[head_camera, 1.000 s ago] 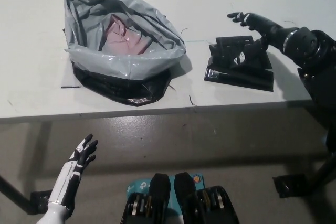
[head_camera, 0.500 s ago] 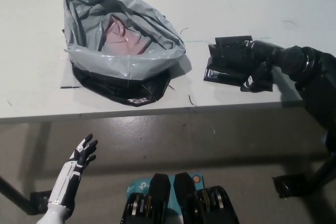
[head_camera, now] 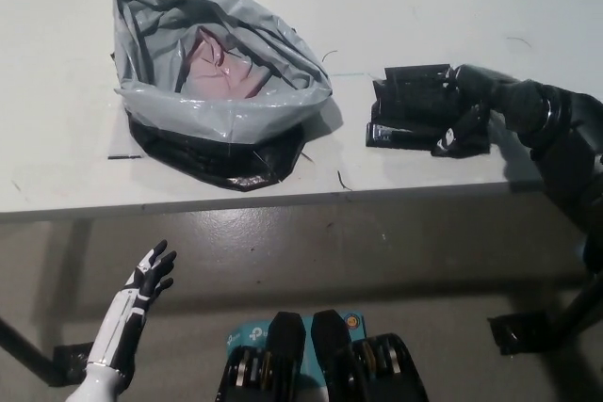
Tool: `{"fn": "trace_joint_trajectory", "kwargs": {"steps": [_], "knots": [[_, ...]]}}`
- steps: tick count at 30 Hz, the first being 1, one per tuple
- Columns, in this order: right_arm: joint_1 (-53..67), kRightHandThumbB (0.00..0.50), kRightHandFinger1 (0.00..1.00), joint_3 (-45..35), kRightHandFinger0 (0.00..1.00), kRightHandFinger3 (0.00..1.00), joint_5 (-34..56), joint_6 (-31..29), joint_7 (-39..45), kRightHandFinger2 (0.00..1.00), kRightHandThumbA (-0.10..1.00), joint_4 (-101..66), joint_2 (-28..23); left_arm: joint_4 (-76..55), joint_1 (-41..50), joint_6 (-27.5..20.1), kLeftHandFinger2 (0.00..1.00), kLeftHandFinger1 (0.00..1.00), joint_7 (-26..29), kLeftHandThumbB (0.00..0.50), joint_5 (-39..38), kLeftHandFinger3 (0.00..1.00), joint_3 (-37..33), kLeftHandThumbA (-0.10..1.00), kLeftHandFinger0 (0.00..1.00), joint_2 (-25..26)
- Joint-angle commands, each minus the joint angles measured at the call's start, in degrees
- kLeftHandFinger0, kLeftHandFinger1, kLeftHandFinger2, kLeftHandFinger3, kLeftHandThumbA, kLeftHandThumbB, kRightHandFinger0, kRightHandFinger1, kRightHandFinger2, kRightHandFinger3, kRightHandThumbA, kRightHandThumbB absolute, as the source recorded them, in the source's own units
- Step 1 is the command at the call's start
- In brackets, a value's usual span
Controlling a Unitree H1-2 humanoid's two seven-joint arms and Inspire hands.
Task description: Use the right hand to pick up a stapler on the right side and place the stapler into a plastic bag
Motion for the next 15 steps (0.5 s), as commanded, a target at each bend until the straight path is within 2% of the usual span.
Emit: {"fn": "trace_joint_trajectory", "kwargs": {"steps": [1, 6, 10, 14, 15], "knots": [[-1.9, 0.307, 0.19, -2.7, 0.02, 0.36, -0.2, -9.5, -14.7, 0.43, 0.65, 1.3, 0.7, -2.2, -0.8, -1.4, 1.00, 1.00, -1.1, 0.200, -1.0, 1.00, 0.2, 1.00, 1.00, 1.0], [-1.5, 0.273, 0.16, -4.1, 0.00, 0.31, 0.6, -12.8, -15.5, 0.41, 0.63, 2.1, 0.4, -2.4, -0.9, -1.1, 1.00, 1.00, -1.3, 0.194, -1.2, 1.00, 0.2, 1.00, 1.00, 1.0], [-1.8, 0.284, 0.17, -5.4, 0.00, 0.32, 1.2, -14.0, -15.1, 0.40, 0.66, 3.3, 0.2, -2.4, -1.3, -1.3, 1.00, 1.00, -1.4, 0.167, -1.3, 1.00, 0.2, 1.00, 1.00, 1.1], [-1.8, 0.287, 0.13, -6.0, 0.00, 0.28, 1.3, -14.7, -15.1, 0.33, 0.67, 3.8, 0.1, -2.8, -1.3, -0.5, 1.00, 1.00, -1.5, 0.166, -1.6, 1.00, 0.3, 1.00, 1.00, 0.9], [-1.7, 0.278, 0.09, -6.5, 0.00, 0.25, 1.6, -14.7, -15.0, 0.28, 0.63, 4.0, 0.2, -2.7, -1.4, -0.7, 1.00, 1.00, -1.7, 0.167, -1.7, 1.00, 0.3, 1.00, 1.00, 1.0]]}}
